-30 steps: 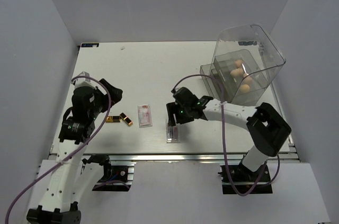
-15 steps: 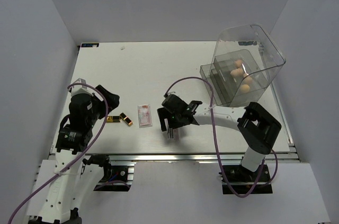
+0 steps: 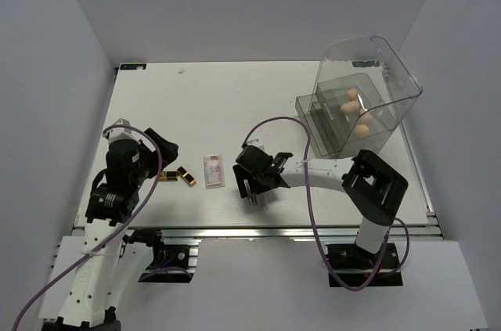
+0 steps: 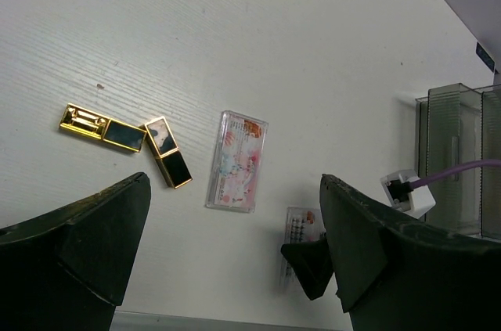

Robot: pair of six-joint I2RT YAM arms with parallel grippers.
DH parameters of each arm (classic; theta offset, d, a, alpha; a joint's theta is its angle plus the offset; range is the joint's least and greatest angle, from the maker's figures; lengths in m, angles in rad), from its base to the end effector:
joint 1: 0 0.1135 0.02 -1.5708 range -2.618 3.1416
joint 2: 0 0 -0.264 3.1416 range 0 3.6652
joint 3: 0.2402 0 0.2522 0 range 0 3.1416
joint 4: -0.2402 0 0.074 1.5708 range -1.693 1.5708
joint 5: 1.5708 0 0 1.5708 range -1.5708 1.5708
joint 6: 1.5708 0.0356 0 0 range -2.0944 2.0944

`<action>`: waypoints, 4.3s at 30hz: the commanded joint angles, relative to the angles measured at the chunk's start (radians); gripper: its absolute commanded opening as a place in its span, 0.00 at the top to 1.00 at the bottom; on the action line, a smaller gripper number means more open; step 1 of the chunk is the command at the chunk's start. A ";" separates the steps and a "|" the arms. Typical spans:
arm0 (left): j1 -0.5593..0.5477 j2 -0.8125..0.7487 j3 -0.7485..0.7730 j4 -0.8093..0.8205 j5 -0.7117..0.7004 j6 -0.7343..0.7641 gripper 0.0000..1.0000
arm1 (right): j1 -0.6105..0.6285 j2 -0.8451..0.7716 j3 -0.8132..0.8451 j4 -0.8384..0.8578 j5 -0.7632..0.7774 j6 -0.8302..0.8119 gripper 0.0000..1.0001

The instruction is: Organize the makeup

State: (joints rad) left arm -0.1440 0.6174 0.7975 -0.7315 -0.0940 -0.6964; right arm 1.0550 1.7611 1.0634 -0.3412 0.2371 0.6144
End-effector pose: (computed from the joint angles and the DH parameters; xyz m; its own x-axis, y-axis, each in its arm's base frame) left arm 0.1274 -0.0151 0.3119 -0.4386 -0.5817 -0.6850 -0.2837 0.8129 -0.5087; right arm 0.1805 0.3015 0.1677 -0.8009 -0.2765 -0.5311 -0.3979 0.9086 0.1270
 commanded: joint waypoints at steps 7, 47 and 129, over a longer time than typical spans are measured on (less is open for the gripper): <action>0.004 -0.007 -0.014 0.004 0.007 0.001 0.02 | 0.002 0.047 -0.017 0.024 0.011 0.001 0.15; 0.003 0.257 -0.251 0.365 0.257 0.075 0.08 | -0.357 -0.313 0.127 0.225 0.185 -0.795 1.00; 0.003 0.272 -0.284 0.428 0.286 0.077 0.08 | -0.395 -0.241 -0.003 0.343 0.378 -1.099 0.22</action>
State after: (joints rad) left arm -0.1440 0.8852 0.4717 -0.3279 0.1764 -0.6357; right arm 0.6559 1.5673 1.0447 -0.0067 0.6247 -0.4995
